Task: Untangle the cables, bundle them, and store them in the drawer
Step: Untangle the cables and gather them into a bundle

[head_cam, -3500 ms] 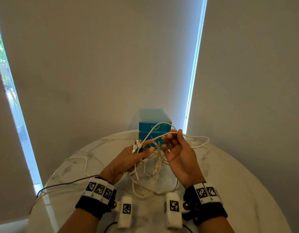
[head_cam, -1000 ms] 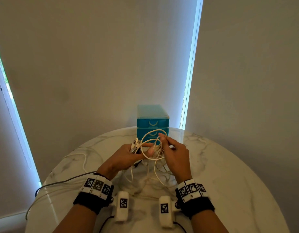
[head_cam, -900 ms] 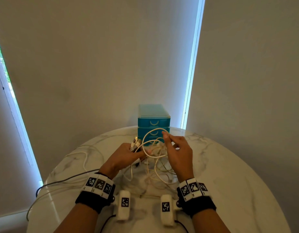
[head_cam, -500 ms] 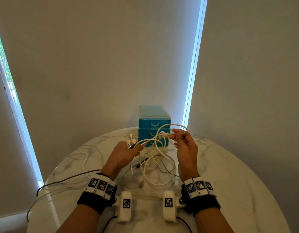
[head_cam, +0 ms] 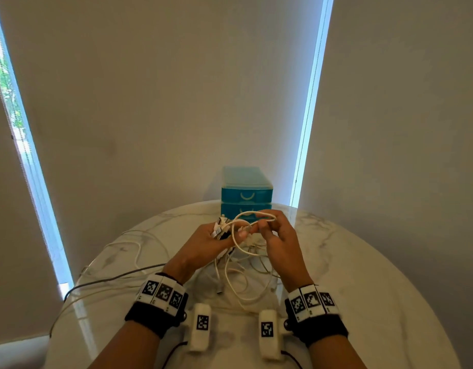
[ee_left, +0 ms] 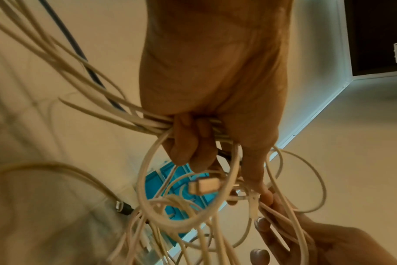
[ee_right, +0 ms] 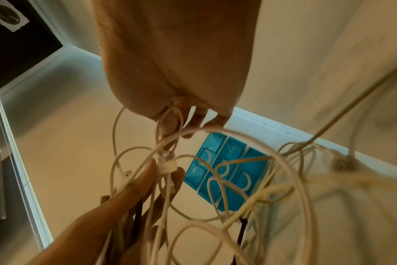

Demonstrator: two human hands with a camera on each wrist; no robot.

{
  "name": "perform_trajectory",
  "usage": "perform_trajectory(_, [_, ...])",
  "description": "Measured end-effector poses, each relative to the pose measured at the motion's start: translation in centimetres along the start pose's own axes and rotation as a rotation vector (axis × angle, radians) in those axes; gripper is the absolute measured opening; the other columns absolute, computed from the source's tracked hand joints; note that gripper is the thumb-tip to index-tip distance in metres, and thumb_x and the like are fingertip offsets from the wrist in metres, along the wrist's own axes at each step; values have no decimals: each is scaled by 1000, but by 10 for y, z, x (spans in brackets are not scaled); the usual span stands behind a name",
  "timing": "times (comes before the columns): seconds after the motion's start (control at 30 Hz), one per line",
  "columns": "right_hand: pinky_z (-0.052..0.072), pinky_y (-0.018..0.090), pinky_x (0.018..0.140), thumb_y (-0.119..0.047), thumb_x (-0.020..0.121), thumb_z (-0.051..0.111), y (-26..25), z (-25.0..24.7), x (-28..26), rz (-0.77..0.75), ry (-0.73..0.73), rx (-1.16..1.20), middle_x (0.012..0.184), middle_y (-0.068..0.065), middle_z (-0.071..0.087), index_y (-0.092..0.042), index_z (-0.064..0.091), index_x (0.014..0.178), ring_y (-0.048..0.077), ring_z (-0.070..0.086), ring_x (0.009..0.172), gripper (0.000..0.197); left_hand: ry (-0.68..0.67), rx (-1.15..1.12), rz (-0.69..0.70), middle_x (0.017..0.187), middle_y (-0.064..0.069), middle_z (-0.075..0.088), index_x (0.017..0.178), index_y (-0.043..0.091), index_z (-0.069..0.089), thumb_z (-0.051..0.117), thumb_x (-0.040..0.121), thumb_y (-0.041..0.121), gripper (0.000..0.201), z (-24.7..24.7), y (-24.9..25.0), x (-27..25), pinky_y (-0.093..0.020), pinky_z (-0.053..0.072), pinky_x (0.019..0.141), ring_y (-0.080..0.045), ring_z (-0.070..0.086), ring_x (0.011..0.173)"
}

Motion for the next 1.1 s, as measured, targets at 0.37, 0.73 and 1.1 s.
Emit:
perform_trajectory(0.37, [51, 32, 85, -10, 107, 57, -5, -4, -4, 104, 100, 506, 115, 9, 80, -6, 65, 120, 18, 75, 100, 16, 129, 122, -89, 83, 9, 78, 88, 23, 76, 70, 100, 46, 27, -14, -16, 3, -29, 50, 74, 5, 67, 69])
perform_trajectory(0.73, [56, 35, 92, -45, 101, 69, 4, -1, 1, 222, 14, 321, 116, -3, 80, -20, 71, 124, 15, 75, 108, 34, 141, -4, -89, 93, 15, 81, 92, 22, 85, 71, 101, 43, 26, -15, -18, 3, -22, 48, 81, 8, 72, 87])
perform_trajectory(1.1, [59, 25, 72, -58, 99, 65, 20, 17, -9, 245, -210, -103, 93, -3, 80, -24, 81, 103, 10, 72, 66, 38, 85, 91, -61, 100, 10, 82, 106, 37, 83, 72, 98, 50, 18, -12, -13, 5, -45, 60, 95, -14, 76, 99])
Point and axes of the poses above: each hand's wrist, its own x-axis towards the middle knuckle, its own z-axis out of the palm, y = z × x, the point moved 8 cm from there along x, towards the middle knuckle
